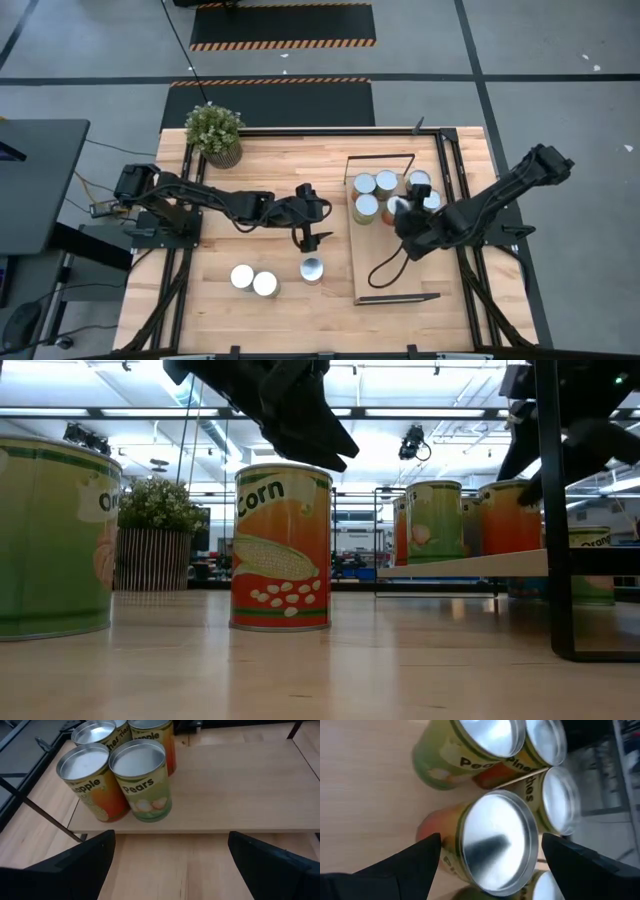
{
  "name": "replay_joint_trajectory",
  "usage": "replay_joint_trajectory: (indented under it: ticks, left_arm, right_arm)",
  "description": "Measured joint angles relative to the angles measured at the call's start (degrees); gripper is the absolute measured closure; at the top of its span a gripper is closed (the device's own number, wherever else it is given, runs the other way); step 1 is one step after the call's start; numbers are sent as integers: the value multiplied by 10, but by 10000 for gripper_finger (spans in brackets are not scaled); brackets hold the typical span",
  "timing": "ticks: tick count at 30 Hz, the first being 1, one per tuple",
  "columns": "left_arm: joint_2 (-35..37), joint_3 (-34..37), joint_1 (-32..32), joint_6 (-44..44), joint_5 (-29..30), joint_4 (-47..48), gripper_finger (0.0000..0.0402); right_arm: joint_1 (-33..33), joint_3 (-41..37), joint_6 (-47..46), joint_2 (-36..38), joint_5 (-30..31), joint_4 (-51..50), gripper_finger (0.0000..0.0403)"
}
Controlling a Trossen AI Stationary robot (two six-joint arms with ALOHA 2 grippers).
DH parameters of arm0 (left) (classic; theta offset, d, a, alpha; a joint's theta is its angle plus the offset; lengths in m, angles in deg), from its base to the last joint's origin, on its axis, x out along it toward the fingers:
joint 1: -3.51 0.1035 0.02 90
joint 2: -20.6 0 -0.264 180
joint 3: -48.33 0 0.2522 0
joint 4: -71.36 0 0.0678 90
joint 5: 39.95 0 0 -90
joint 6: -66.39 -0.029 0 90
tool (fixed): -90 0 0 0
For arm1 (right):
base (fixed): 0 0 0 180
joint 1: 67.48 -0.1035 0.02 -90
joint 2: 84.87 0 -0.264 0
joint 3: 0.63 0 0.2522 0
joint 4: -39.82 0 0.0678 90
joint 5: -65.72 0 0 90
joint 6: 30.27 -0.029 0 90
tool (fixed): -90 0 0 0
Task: Pick and place cans onto a shelf
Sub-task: Put the canned pineapple on the shelf, then put the canned orange on the shelf
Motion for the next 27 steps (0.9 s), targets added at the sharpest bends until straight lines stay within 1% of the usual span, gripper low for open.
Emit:
replay_joint_trajectory:
  ticks: [3,8,10,11,15,17,19,22,25,27]
  left_arm:
    - [0,0,0,-1,0,0,8]
    - [0,0,0,-1,-1,1,8]
    - [0,0,0,0,-4,2,8]
    - [0,0,0,3,-14,4,8]
    - [15,-1,-1,31,-87,15,8]
    - [37,-18,-6,47,-107,53,8]
    - [57,-42,-15,62,-110,119,8]
    - [70,-66,-33,91,-110,217,8]
    - [73,-78,-57,121,-110,271,8]
    - [73,-79,-71,134,-110,299,8]
  right_arm:
    - [0,0,17,-15,25,-12,49]
    - [4,0,65,-24,57,0,49]
    - [6,0,69,-22,59,10,49]
    - [6,1,68,-20,57,16,49]
    - [-5,28,66,-10,40,45,49]
    - [-12,40,66,-7,38,68,49]
    - [-17,42,76,-4,34,115,49]
    - [-21,42,105,-5,6,194,49]
    - [-23,37,155,-11,-12,297,49]
    - [-22,32,196,-16,-36,347,50]
